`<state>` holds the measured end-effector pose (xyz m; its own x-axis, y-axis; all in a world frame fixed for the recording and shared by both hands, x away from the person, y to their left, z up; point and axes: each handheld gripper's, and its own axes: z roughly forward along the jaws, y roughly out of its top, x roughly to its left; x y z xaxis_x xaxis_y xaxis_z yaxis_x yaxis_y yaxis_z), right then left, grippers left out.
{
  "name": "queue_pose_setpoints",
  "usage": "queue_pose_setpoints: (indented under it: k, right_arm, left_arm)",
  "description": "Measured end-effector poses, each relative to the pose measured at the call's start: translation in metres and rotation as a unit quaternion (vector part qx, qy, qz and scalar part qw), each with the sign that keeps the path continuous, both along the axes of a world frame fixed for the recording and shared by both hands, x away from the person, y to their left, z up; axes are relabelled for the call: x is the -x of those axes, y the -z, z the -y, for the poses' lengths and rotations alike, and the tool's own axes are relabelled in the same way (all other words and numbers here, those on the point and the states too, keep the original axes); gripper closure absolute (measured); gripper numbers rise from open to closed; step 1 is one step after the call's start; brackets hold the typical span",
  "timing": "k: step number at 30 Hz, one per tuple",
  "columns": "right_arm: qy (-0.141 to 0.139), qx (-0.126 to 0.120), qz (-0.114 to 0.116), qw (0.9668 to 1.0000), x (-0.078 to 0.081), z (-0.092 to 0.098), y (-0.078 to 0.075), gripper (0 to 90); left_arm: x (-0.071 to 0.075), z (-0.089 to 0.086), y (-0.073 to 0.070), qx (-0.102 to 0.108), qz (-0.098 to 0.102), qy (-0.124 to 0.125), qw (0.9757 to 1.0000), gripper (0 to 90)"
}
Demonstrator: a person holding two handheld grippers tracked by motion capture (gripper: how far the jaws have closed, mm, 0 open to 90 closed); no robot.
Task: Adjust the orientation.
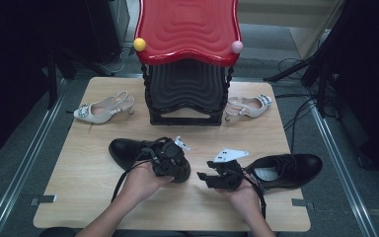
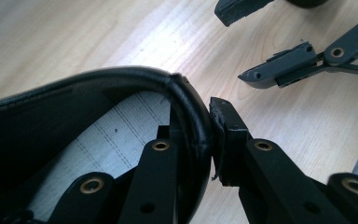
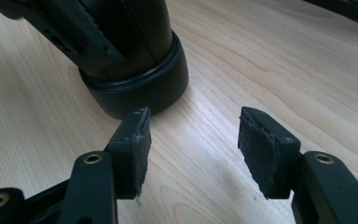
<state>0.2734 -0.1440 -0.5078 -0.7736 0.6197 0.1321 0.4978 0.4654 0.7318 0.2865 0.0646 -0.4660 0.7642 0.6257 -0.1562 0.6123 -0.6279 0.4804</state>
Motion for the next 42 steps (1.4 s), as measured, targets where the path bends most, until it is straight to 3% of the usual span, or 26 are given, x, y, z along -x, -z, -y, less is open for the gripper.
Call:
queue_pose_setpoints:
  k: [3,6,10,14,20,25,28,35,38,42]
  right_arm:
    - [0.001,0.001,-0.002,1.0,0.001,0.0,0.001,44.9]
    - [0.001,0.002,-0.005,1.0,0.001,-0.001,0.003,44.9]
    - [0.001,0.004,-0.005,1.0,0.001,-0.001,0.003,44.9]
    - [0.002,0.002,-0.004,1.0,0.001,0.001,0.003,44.9]
    - [0.001,-0.001,-0.005,1.0,0.0,0.0,0.002,44.9]
    - [0.0,-0.003,-0.004,1.0,-0.001,-0.001,0.002,45.0]
    - [0.001,-0.006,-0.004,1.0,-0.002,-0.002,0.002,45.5]
    - [-0.004,-0.009,-0.001,1.0,-0.006,-0.007,0.001,50.3]
    - [-0.004,-0.012,0.0,0.9999,-0.009,-0.008,0.0,54.9]
    - [-0.009,-0.017,-0.004,0.9998,-0.014,-0.011,-0.001,61.9]
  left_arm:
    - [-0.001,0.003,0.004,-0.005,-0.003,0.004,1.0,79.9]
    - [-0.002,0.002,0.006,0.002,-0.007,0.005,1.0,79.0]
    - [-0.001,0.0,0.006,0.004,0.007,0.015,0.9999,77.4]
    - [0.004,-0.011,-0.009,0.039,0.021,0.016,0.9989,69.4]
    - [0.011,-0.032,-0.027,0.066,0.029,0.015,0.9973,57.5]
    - [0.017,-0.05,-0.036,0.071,0.043,0.002,0.9966,50.5]
    - [0.023,-0.07,-0.042,0.081,0.056,-0.018,0.9949,47.5]
    - [0.03,-0.105,-0.036,0.089,0.055,-0.065,0.9924,45.9]
    - [0.035,-0.12,-0.033,0.09,0.057,-0.08,0.991,48.2]
    - [0.04,-0.134,-0.029,0.095,0.058,-0.091,0.9896,61.1]
